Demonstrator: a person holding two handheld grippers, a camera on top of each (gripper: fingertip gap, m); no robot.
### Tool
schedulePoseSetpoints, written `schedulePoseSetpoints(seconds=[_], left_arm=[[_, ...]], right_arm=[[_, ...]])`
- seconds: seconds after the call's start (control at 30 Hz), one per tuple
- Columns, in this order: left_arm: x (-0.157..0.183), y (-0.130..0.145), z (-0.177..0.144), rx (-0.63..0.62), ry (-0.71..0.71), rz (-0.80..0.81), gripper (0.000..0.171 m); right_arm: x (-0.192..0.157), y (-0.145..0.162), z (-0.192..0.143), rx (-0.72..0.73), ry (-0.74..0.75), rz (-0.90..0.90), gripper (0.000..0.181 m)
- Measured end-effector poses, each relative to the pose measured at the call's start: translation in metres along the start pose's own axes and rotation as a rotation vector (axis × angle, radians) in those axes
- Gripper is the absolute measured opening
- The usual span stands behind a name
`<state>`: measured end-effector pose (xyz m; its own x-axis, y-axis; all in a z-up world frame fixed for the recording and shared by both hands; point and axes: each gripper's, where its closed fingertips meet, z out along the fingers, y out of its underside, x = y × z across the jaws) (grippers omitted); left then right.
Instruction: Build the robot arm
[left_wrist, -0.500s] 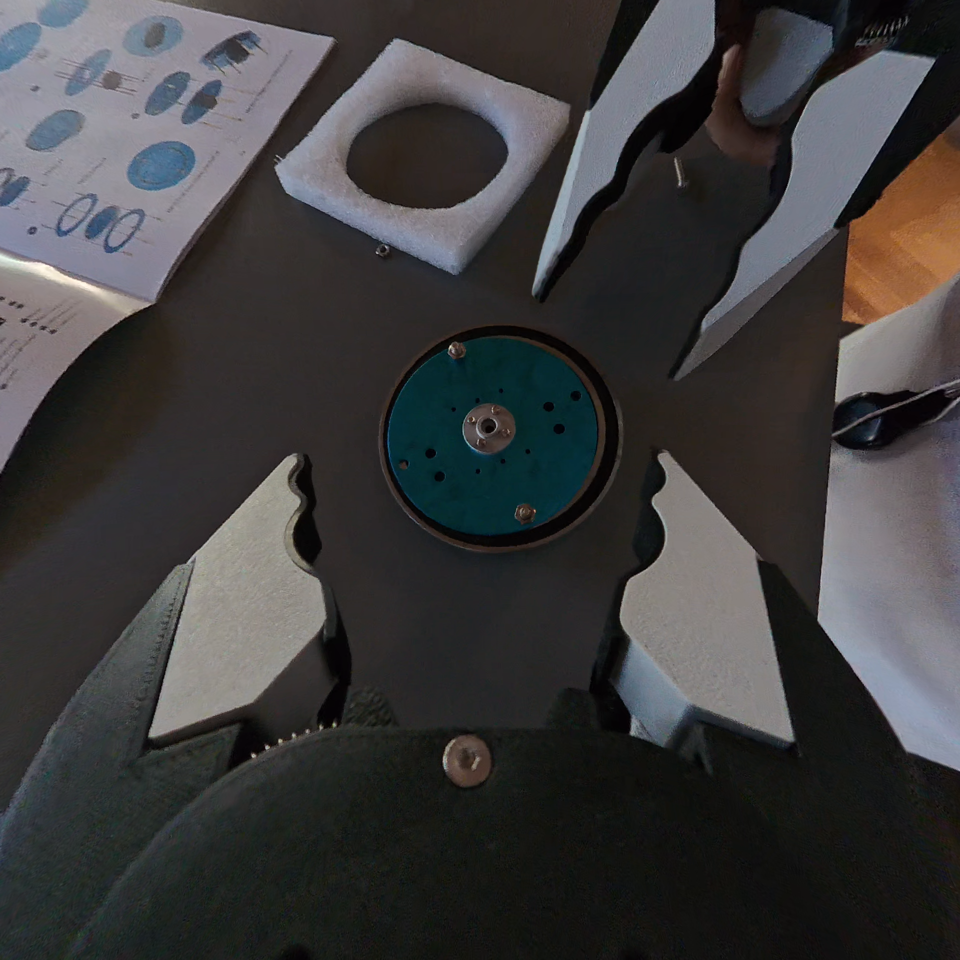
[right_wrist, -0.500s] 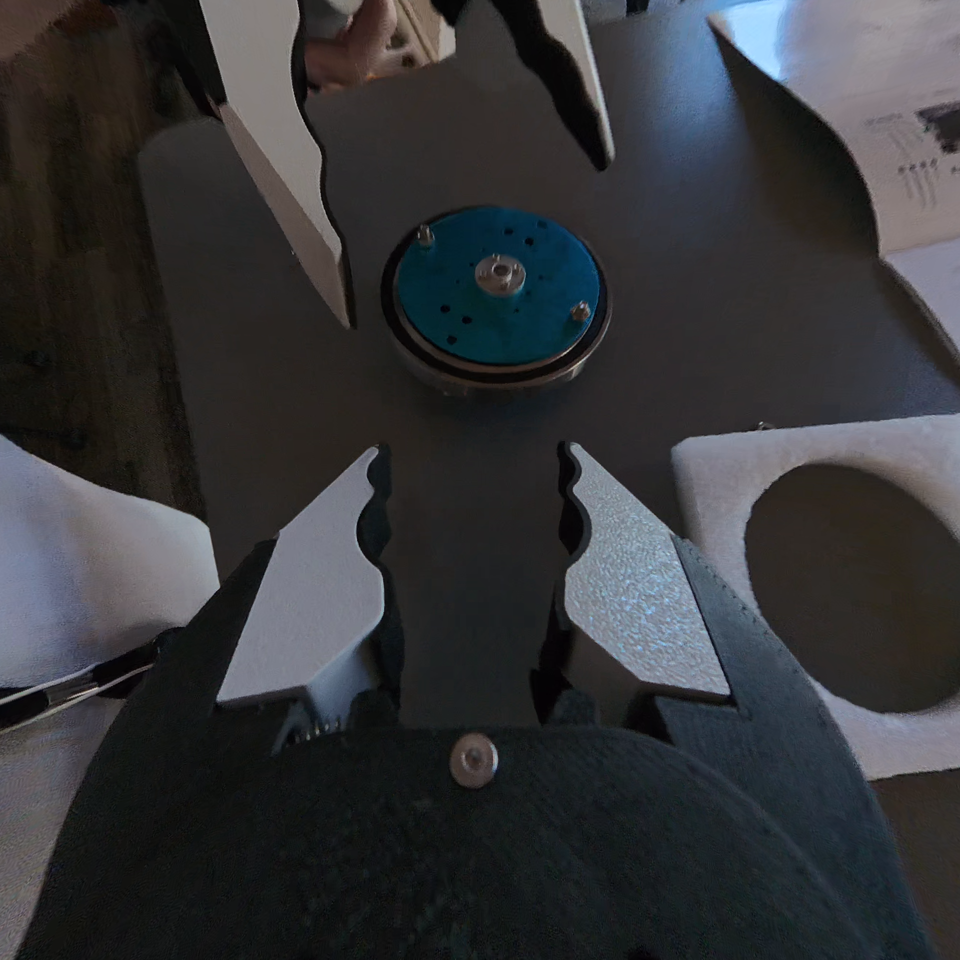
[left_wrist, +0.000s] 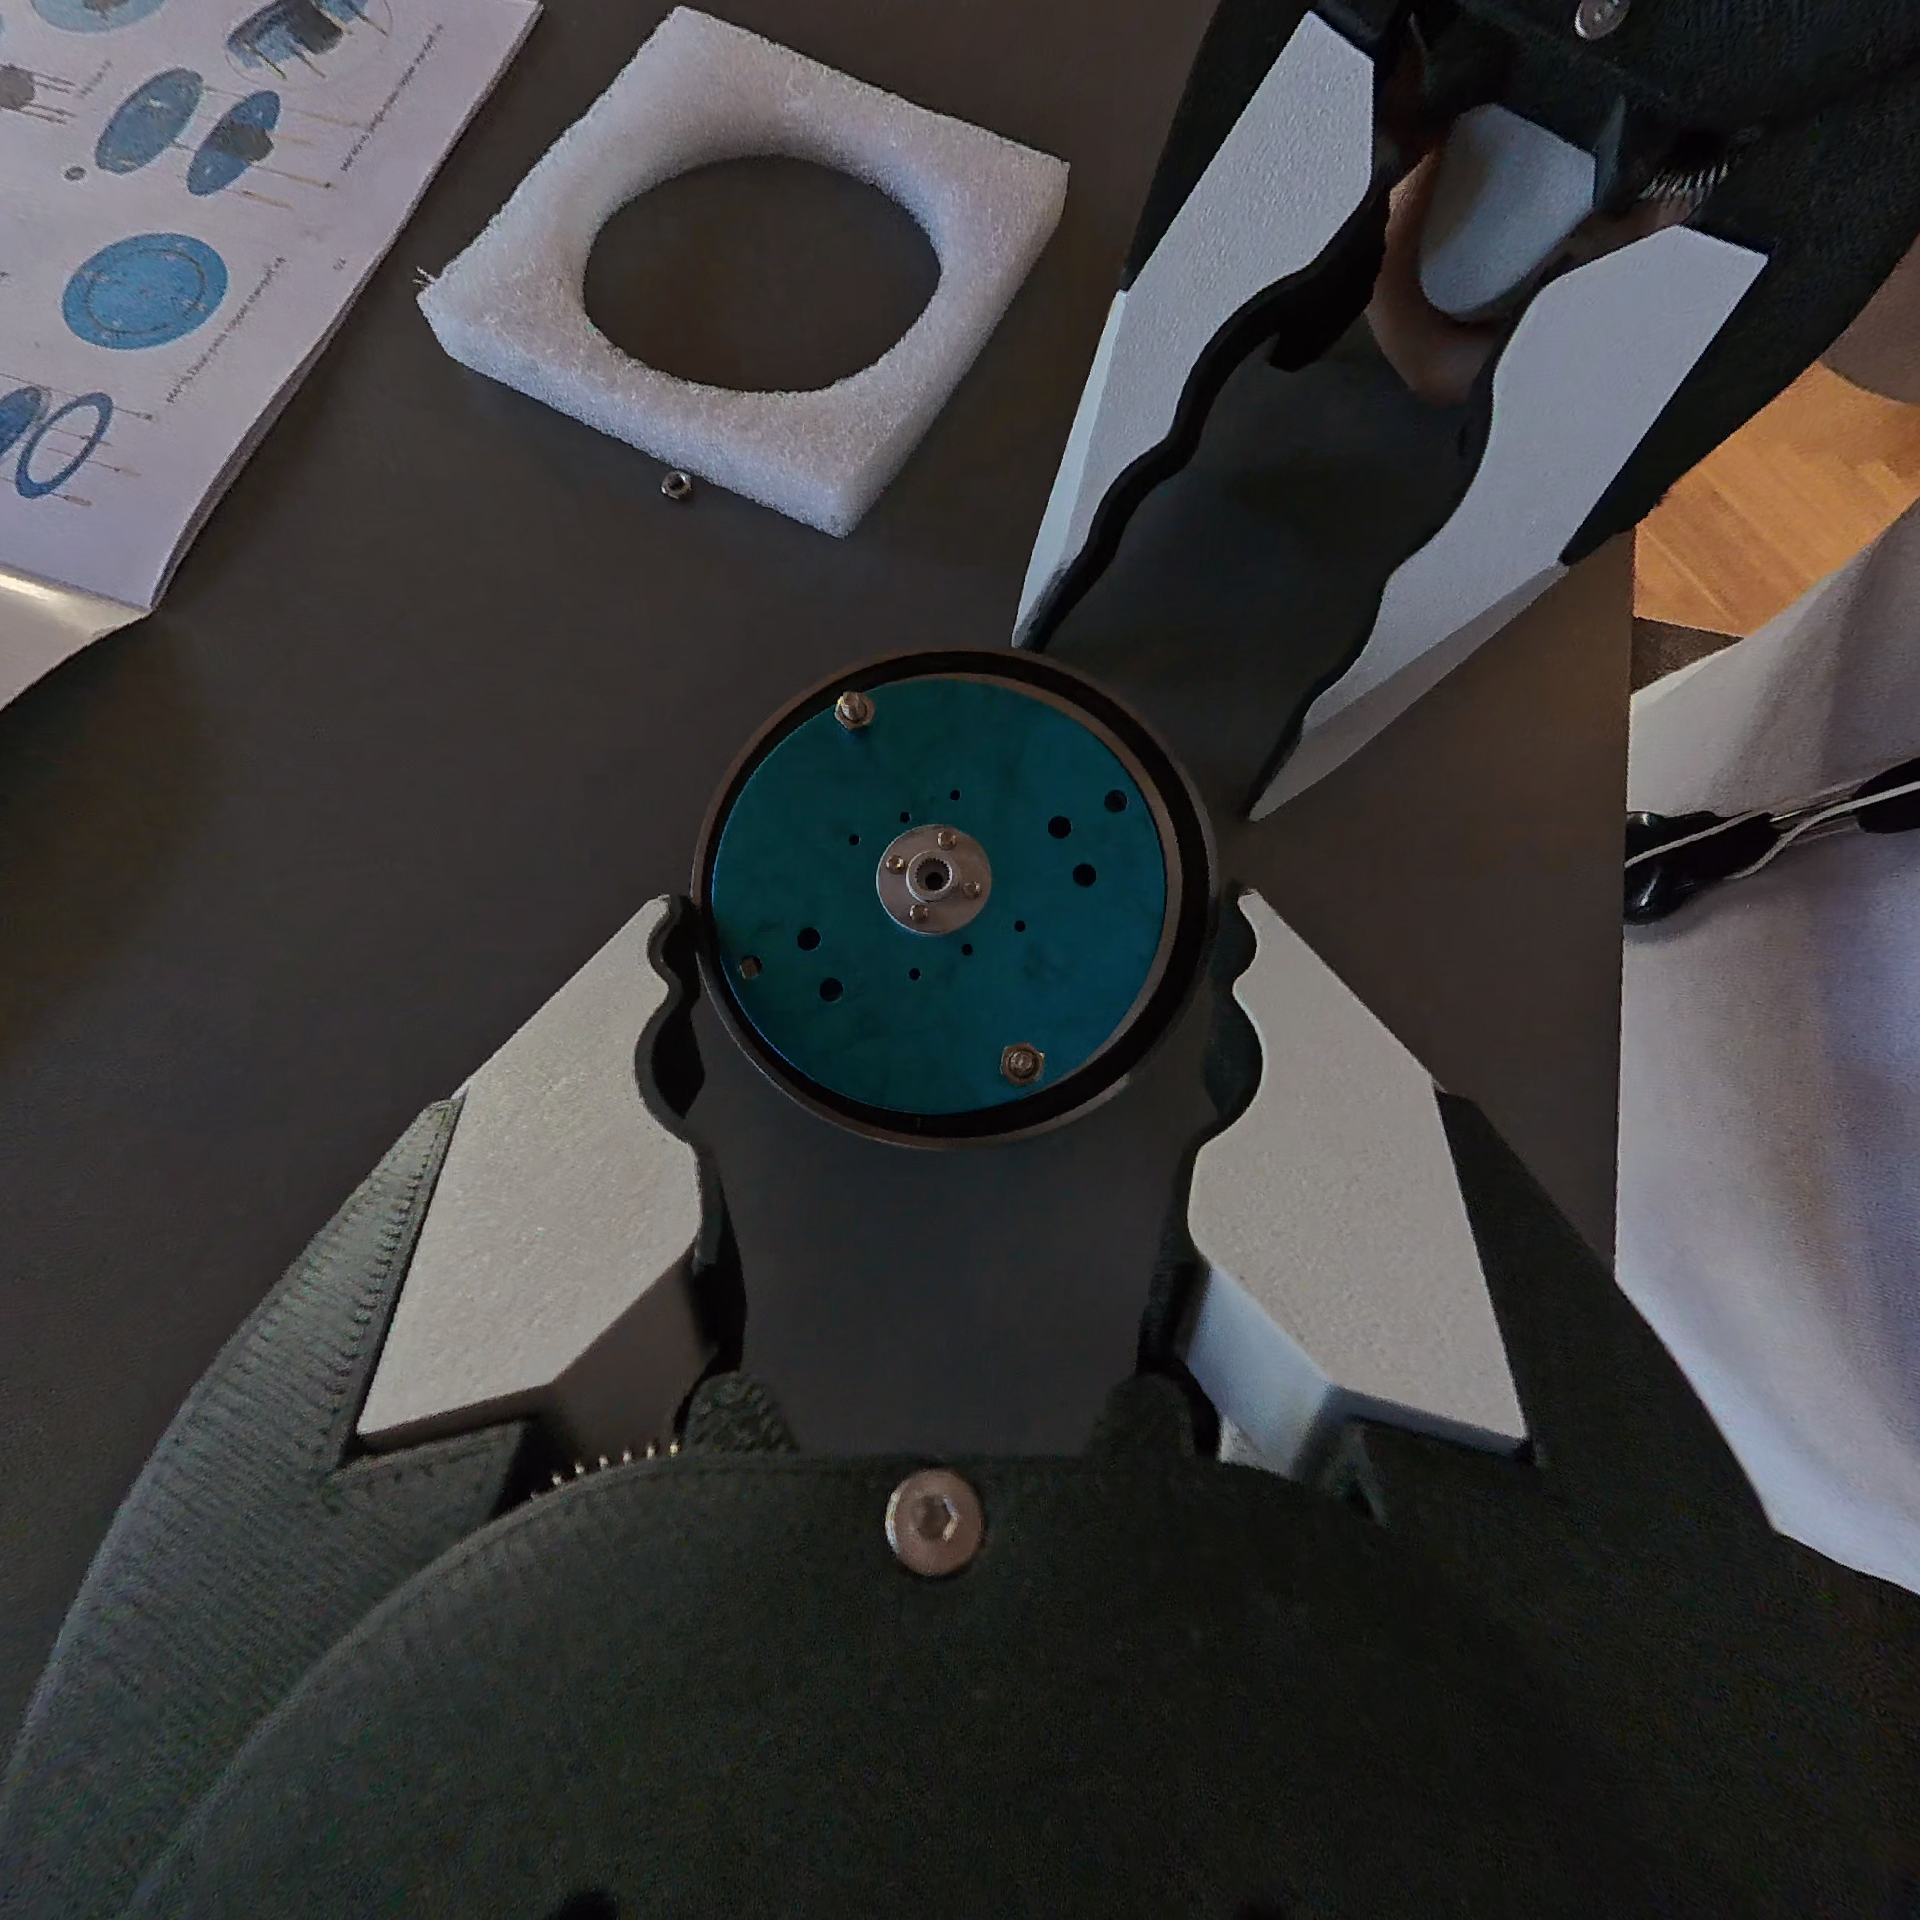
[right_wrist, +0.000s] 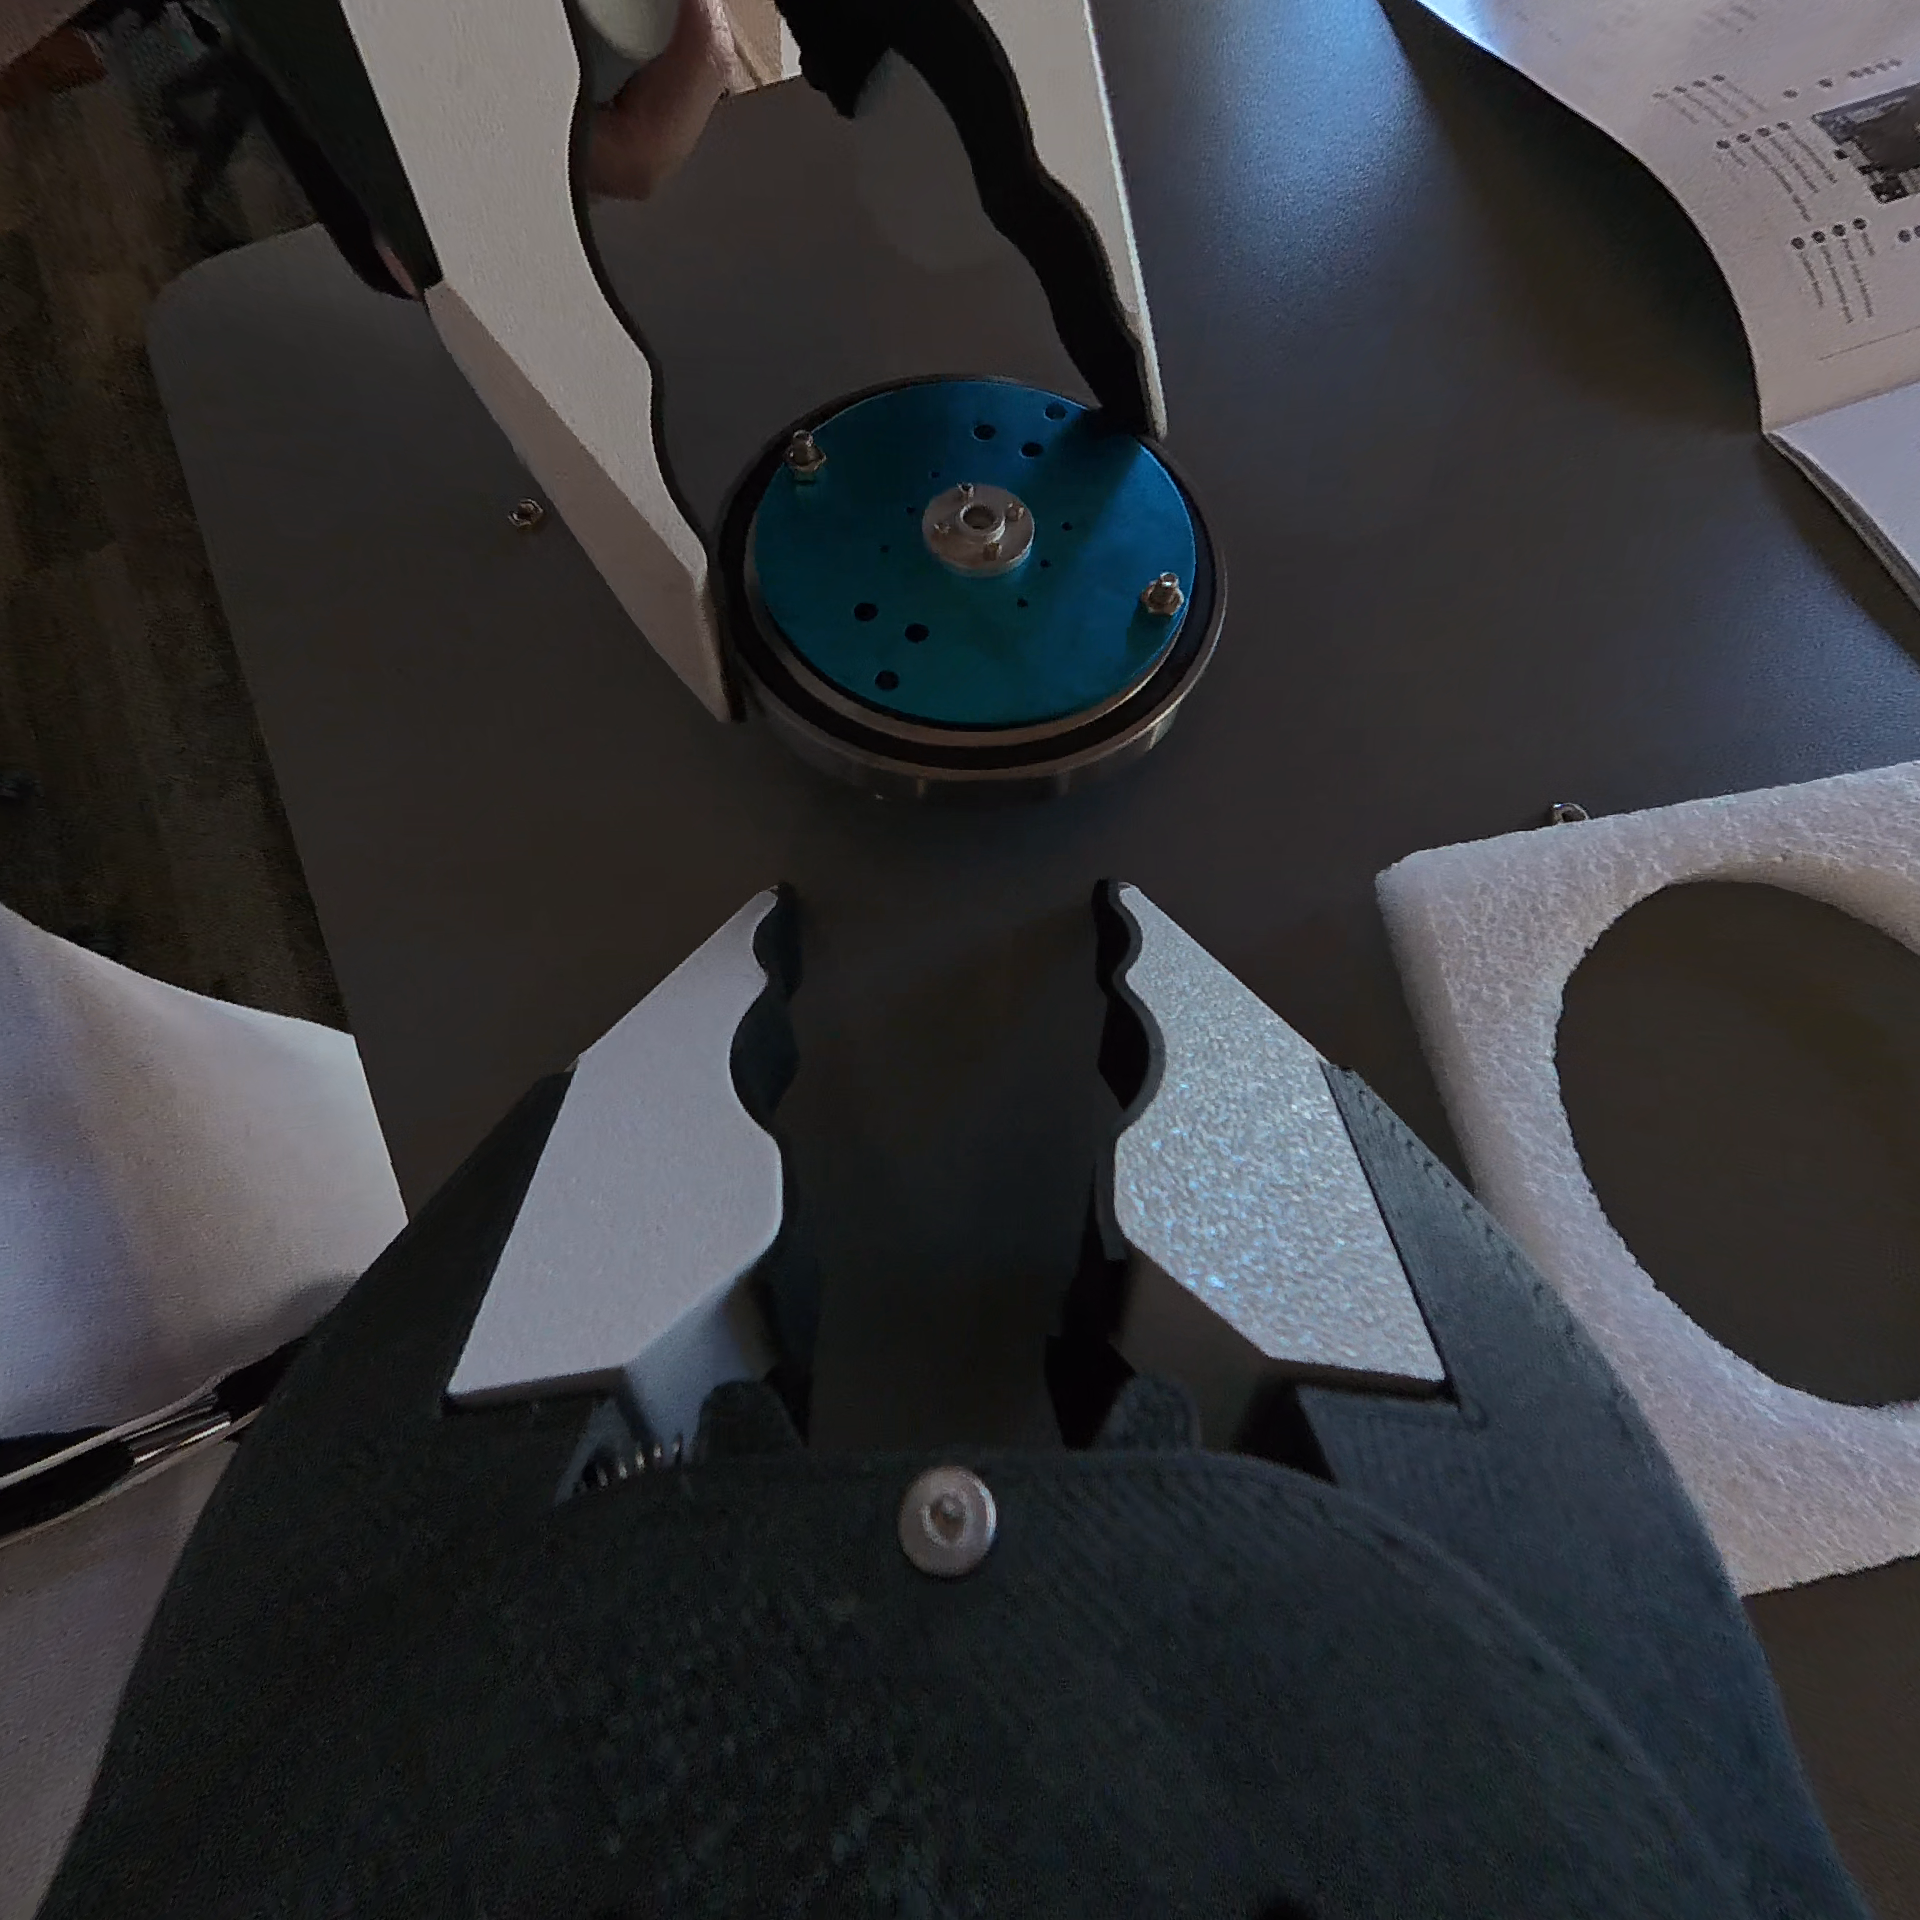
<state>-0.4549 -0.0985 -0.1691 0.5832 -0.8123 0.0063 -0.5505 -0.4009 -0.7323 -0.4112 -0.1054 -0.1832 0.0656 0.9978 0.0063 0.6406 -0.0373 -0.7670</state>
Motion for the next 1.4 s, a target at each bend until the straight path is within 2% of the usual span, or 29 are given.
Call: schedulePoseSetpoints(seconds=[0.37, 0.4, 0.47, 0.57, 0.7, 1.03, 1.3, 1.4], left_arm=[[0.004, -0.003, 0.001, 0.02, -0.024, 0.034, 0.098], [0.004, -0.002, 0.001, 0.022, -0.025, 0.026, 0.099], [0.001, -0.001, 0.002, 0.019, -0.036, 0.008, 0.113], [0.001, 0.003, 0.005, 0.011, -0.035, -0.002, 0.116], [0.004, 0.003, 0.006, 0.022, -0.018, -0.003, 0.102], [0.004, 0.004, 0.005, 0.016, 0.003, -0.029, 0.101], [-0.002, 0.006, 0.003, 0.034, 0.003, -0.084, 0.101], [-0.004, 0.005, 0.001, 0.044, -0.029, -0.069, 0.1]], right_arm=[[0.002, -0.002, 0.002, 0.0, -0.011, 0.002, 0.055], [0.002, -0.002, 0.002, 0.001, -0.011, 0.002, 0.055], [0.003, -0.003, 0.003, 0.002, -0.013, 0.004, 0.055], [0.004, -0.004, 0.004, 0.002, -0.012, 0.005, 0.054], [0.004, -0.006, 0.006, 0.004, -0.019, 0.006, 0.054], [0.003, -0.01, 0.01, 0.005, -0.03, 0.001, 0.051], [0.006, -0.018, 0.007, 0.063, -0.045, 0.035, 0.035], [0.006, -0.02, 0.005, 0.079, -0.061, 0.06, 0.034]])
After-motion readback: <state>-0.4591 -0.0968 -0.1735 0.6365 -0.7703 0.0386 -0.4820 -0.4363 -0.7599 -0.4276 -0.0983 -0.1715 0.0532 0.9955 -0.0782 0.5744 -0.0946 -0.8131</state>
